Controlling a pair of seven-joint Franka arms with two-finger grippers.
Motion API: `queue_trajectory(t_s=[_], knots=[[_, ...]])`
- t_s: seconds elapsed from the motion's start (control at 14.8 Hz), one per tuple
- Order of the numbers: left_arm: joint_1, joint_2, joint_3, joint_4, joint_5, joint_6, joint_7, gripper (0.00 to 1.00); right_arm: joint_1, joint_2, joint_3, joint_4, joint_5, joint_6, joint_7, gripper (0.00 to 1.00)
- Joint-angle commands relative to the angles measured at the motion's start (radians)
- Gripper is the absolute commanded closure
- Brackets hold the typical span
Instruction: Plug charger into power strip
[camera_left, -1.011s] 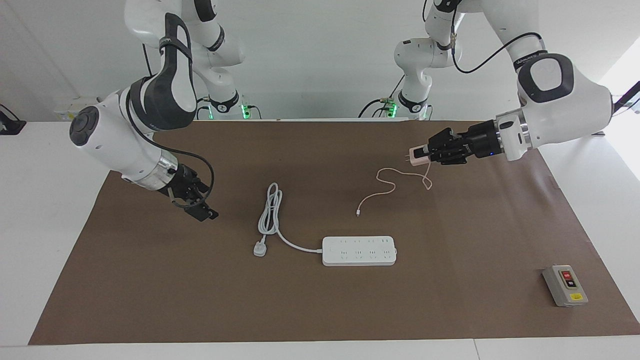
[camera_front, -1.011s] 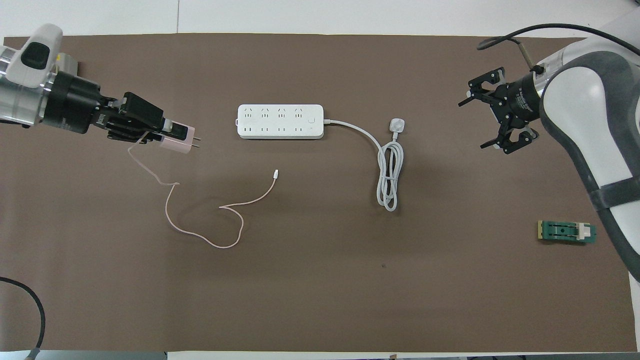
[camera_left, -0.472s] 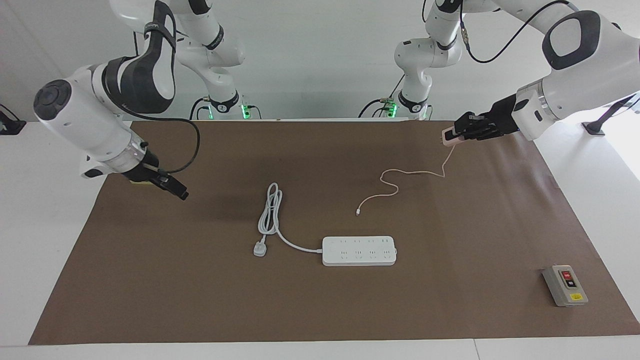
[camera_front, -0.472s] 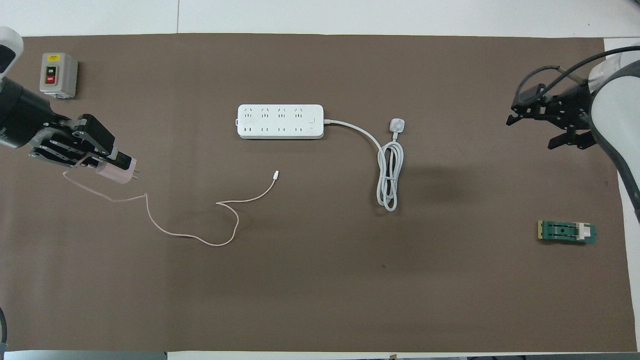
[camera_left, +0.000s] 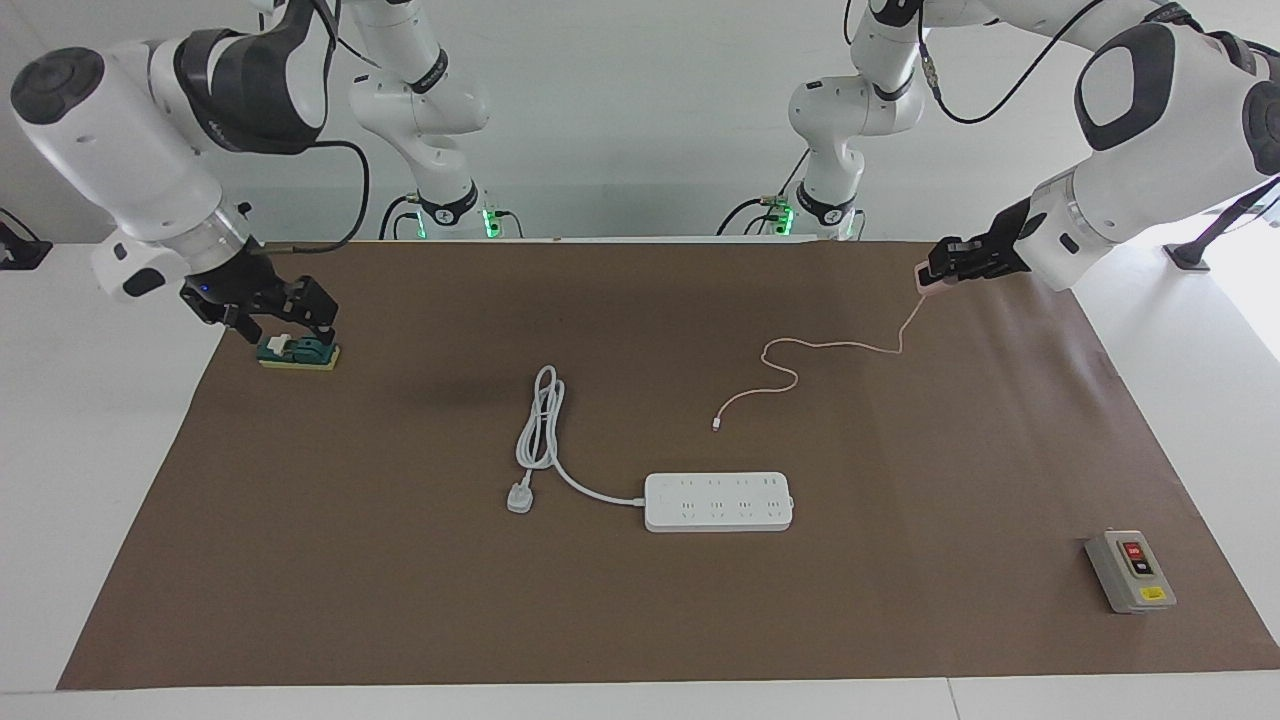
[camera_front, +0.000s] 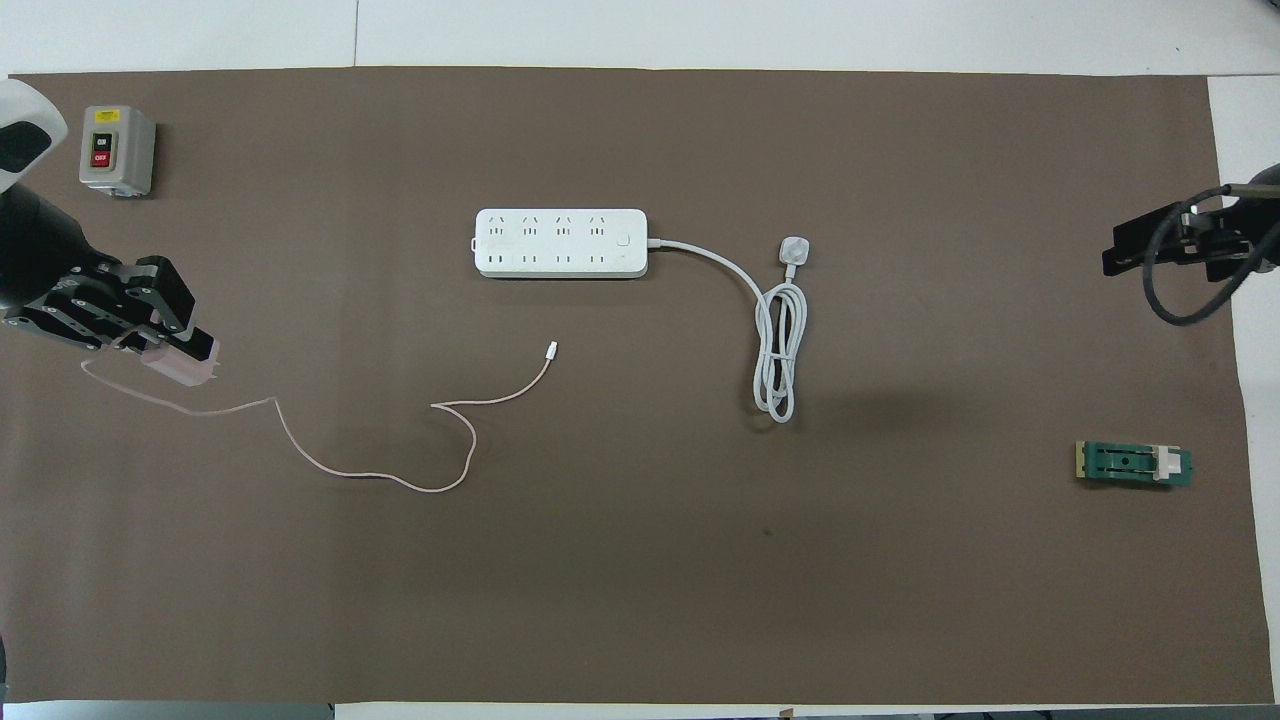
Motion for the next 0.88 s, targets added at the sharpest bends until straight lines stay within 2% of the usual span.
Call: queue_trajectory(t_s=[0.0, 0.2, 0.27, 0.54, 0.67, 0.81], knots=[[-0.006, 0.005, 0.012, 0.039, 0.051, 0.063, -0.002, 1.0, 0.002, -0.082, 0.005, -0.015, -0.032, -0.038, -0.084, 0.0], [-0.006, 0.012, 0.012, 0.039, 0.059, 0.063, -0.042, 1.0, 0.021, -0.128, 0.002, -0.02, -0.047, -0.098, -0.09, 0.0], [-0.01, 0.011, 0.011, 0.036, 0.059, 0.055, -0.109, 1.0, 0.022, -0.142, 0.003, -0.029, -0.053, -0.113, -0.088, 0.0], [-0.004, 0.011, 0.014, 0.039, 0.08, 0.041, -0.198, 1.0, 0.022, -0.172, 0.005, -0.089, -0.098, -0.132, -0.088, 0.0], [-0.01, 0.003, 0.009, 0.04, 0.184, 0.047, -0.398, 1.0, 0.022, -0.176, 0.005, -0.1, -0.11, -0.107, -0.085, 0.0], [-0.01, 0.015, 0.003, 0.04, 0.185, 0.08, -0.444, 1.0, 0.021, -0.176, 0.009, -0.1, -0.115, -0.106, -0.084, 0.0]])
